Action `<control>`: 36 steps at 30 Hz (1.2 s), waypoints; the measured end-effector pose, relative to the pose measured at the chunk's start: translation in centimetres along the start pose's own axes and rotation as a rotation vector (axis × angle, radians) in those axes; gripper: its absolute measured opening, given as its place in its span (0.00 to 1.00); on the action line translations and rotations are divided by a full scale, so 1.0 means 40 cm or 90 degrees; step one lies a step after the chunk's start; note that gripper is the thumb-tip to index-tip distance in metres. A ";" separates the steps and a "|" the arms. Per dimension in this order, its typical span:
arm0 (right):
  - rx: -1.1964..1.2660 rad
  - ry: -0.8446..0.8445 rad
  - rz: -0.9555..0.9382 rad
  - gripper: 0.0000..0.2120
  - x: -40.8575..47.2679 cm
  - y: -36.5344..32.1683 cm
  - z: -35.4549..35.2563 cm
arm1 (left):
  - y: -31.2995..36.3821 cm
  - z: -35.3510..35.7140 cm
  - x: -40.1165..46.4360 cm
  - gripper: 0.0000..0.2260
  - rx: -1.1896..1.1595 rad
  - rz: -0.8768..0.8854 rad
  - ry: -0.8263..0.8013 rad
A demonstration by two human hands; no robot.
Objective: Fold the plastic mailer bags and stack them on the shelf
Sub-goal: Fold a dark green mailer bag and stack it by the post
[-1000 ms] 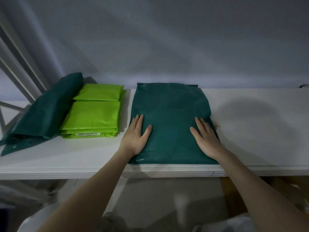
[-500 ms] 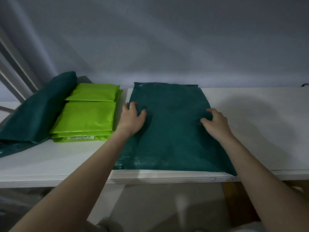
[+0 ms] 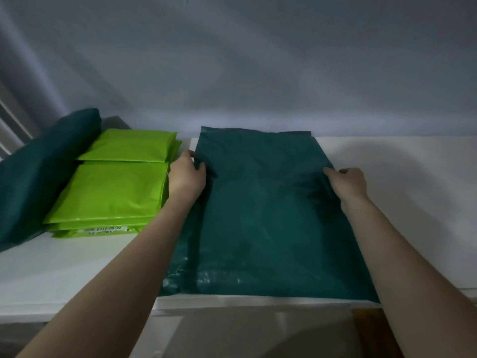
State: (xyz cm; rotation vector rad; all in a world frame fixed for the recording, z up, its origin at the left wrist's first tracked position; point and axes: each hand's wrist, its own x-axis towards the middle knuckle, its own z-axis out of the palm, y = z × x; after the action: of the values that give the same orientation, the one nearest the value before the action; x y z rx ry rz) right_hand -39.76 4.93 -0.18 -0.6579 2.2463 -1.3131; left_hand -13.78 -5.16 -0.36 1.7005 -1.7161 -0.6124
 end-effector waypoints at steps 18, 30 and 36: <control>0.102 0.026 -0.053 0.05 0.027 -0.059 -0.045 | 0.027 -0.026 0.050 0.11 -0.306 -0.034 0.084; 0.000 0.089 -0.130 0.07 0.019 -0.078 -0.091 | 0.017 -0.048 0.071 0.15 -0.410 -0.026 0.075; 0.126 -0.001 -0.049 0.10 0.018 -0.082 -0.078 | 0.018 -0.048 0.057 0.13 -0.387 -0.020 0.105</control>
State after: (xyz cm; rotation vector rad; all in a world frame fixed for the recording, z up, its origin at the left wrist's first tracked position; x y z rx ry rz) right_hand -41.63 5.17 4.00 -0.6785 2.0723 -1.5482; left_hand -12.81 -7.16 1.76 1.3002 -1.2209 -0.8741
